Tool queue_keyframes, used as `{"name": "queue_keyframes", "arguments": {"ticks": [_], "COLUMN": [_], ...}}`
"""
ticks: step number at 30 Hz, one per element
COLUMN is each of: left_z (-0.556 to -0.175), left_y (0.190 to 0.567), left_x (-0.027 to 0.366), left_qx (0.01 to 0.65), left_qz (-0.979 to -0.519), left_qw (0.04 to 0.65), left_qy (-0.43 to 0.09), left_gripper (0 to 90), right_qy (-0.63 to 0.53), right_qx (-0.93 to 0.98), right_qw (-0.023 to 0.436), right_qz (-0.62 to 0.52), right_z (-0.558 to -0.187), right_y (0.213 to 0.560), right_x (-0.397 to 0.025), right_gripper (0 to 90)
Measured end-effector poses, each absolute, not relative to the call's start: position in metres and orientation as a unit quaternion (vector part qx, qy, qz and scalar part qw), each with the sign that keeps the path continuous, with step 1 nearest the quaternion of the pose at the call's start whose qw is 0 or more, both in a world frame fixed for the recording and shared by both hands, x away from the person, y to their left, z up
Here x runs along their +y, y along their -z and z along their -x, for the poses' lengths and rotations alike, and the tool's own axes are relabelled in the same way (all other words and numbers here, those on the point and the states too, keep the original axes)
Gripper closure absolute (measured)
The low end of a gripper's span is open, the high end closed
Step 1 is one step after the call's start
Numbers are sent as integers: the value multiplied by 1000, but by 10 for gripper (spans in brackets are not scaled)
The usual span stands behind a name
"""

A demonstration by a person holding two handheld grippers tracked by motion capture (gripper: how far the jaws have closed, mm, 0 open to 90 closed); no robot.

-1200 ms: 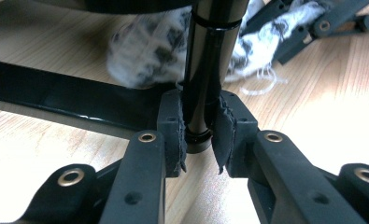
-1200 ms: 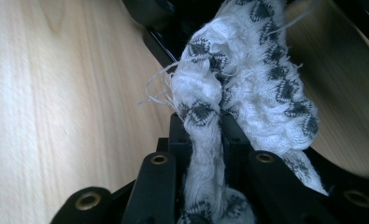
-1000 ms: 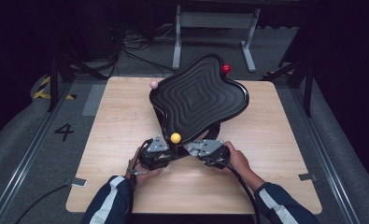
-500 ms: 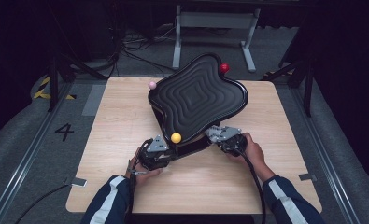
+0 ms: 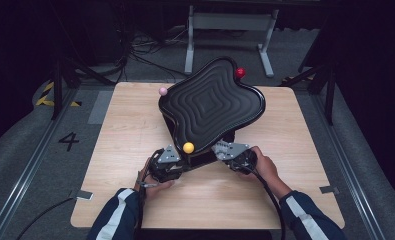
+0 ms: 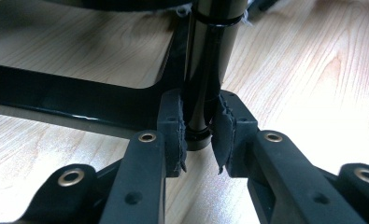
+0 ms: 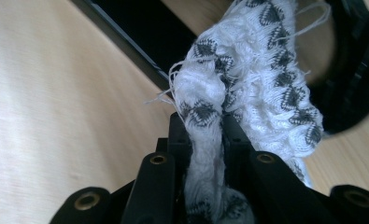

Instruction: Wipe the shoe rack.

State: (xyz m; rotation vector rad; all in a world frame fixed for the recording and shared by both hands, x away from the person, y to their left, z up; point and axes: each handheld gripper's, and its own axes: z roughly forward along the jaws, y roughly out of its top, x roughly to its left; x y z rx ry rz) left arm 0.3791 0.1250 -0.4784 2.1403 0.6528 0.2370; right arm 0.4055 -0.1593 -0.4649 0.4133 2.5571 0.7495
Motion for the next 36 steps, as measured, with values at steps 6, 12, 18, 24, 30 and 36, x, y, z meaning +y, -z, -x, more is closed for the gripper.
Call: {"name": "queue_keyframes", "arguments": {"ticks": [6, 12, 18, 24, 30, 36], "left_z": [-379, -379, -379, -379, -379, -378], "left_y": [478, 478, 478, 478, 478, 479], "left_x": [125, 125, 125, 125, 125, 124], "left_qx": [262, 260, 261, 260, 259, 262], "left_qz": [-858, -859, -858, -859, -859, -858], "left_qw": [431, 430, 431, 430, 430, 431], "left_qy": [-95, -96, -95, -96, -97, -99], "left_gripper": [732, 732, 732, 732, 733, 734], "right_qy": [-288, -315, -327, -333, -326, -321], "right_qx": [930, 928, 926, 925, 924, 920], "right_qw": [199, 183, 175, 156, 162, 166], "right_qz": [-112, -83, -72, -94, -121, -150], "right_z": [-390, -377, -371, -378, -388, -401], "right_y": [466, 469, 470, 468, 466, 465], "right_x": [-133, -110, -104, -114, -130, -147], "right_gripper": [782, 777, 773, 787, 794, 799]}}
